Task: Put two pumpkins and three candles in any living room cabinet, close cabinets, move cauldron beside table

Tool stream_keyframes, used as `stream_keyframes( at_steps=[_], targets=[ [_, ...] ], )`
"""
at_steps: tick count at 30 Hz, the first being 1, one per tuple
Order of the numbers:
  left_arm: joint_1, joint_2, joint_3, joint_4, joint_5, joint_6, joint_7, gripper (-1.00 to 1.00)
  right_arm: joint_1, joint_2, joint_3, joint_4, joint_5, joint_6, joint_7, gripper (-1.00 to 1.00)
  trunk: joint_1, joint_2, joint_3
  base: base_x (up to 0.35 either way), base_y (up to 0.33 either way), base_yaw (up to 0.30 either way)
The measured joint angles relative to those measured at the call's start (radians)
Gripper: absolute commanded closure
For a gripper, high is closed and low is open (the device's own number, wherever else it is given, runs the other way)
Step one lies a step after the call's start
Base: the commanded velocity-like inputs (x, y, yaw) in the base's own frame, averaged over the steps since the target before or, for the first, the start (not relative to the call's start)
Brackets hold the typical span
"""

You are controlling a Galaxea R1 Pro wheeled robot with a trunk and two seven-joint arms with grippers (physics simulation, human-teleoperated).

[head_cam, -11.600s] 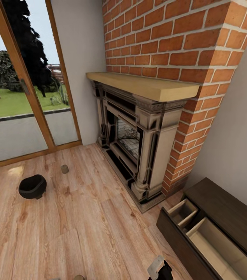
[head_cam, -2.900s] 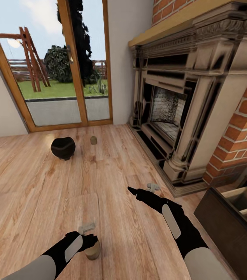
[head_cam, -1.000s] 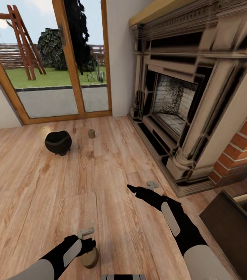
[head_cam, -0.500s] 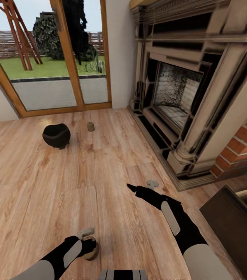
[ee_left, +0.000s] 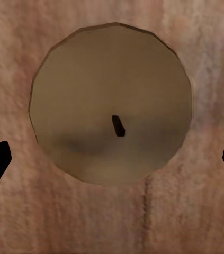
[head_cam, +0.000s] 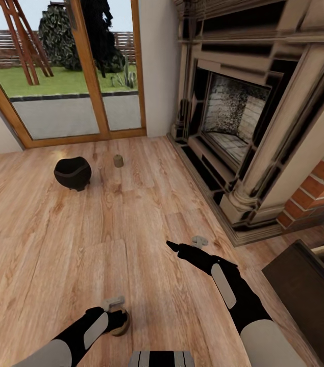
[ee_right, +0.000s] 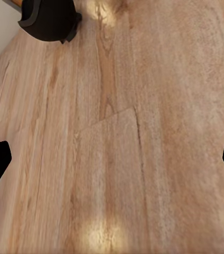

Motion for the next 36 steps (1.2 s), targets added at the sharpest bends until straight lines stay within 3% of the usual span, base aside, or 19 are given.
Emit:
stream_keyframes(
  at_steps=[16, 23, 36],
  targets=[
    [0.000, 0.001, -0.003, -0.012, -0.004, -0.002, 0.003, -1.00, 0.000, 0.000, 0.000, 0.000, -0.001, 0.000, 0.000, -1.00, 0.000, 0.000, 0.000, 0.080, 0.000, 0.000],
    [0.001, 0.000, -0.002, -0.012, -0.004, -0.001, 0.003, -1.00, 0.000, 0.000, 0.000, 0.000, -0.001, 0.000, 0.000, -1.00, 0.003, -0.002, -0.027, 0.000, 0.000, 0.000],
    [0.000, 0.008, 0.003, -0.013, -0.005, -0.002, 0.005, -1.00, 0.000, 0.000, 0.000, 0.000, -0.001, 0.000, 0.000, -1.00, 0.003, -0.002, -0.027, 0.000, 0.000, 0.000]
  ],
)
